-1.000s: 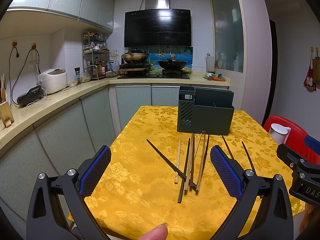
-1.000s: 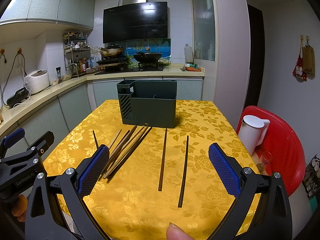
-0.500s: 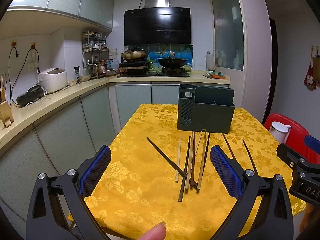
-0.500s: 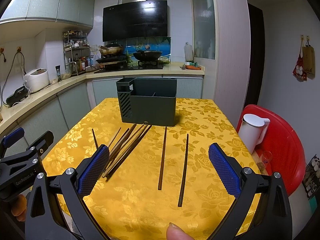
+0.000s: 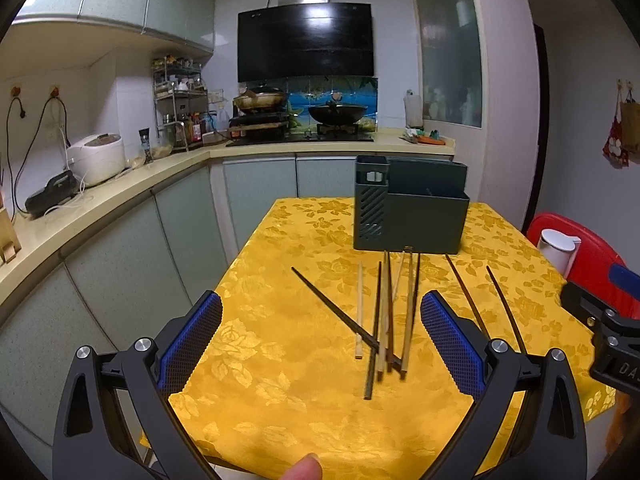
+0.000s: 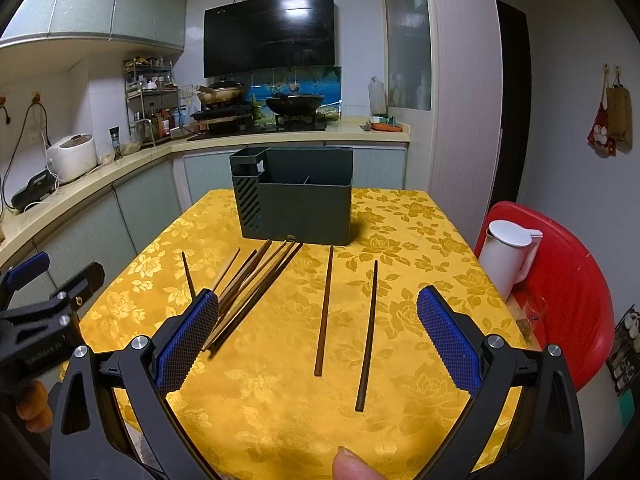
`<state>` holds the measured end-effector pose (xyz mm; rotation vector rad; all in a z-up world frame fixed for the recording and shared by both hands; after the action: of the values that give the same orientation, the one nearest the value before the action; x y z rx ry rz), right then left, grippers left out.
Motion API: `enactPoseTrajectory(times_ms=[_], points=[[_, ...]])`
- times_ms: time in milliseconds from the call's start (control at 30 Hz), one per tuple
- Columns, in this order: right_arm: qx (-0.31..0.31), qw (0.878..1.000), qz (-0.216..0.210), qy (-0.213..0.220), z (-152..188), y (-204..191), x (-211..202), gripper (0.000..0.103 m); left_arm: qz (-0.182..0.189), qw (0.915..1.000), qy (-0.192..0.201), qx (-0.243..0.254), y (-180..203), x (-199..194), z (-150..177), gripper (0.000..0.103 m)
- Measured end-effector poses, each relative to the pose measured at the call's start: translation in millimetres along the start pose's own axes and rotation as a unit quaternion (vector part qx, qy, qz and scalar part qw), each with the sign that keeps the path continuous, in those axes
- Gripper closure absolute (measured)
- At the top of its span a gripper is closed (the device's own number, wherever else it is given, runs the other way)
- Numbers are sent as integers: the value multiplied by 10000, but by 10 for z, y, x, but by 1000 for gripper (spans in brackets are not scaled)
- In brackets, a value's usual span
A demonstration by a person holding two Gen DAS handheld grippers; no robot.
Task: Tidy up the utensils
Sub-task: 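Lower both tools toward the scattered chopsticks on the yellow cloth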
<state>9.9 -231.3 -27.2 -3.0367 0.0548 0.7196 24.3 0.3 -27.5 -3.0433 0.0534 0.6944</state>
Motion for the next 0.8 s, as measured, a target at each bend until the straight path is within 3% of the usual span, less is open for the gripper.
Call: enactPoseTrajectory(times_ms=[333,533,800], points=[[129,9994,281,-151,62,209,172,6,-103,9991,-203,-355,-334,169,-93,7],[129,9983,273,-497,107,351,451,6,21,9977,-630,-250,-241,473,30,7],[48,9983,236,-540,139,438,675,6,197,9945,-1031,-11,-84,843,351,7]])
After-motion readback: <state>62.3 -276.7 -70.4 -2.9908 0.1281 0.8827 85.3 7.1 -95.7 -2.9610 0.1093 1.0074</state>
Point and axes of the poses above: each gripper's, at about its wrist camera, not at the fingertips, and x roughly the way its jaws point, y to its right, z to its underside, the point moved 1 cm from there along x, roughly the way its jaws point, and after that the axes turned 1 degree about -x, right-handed, at the moved point
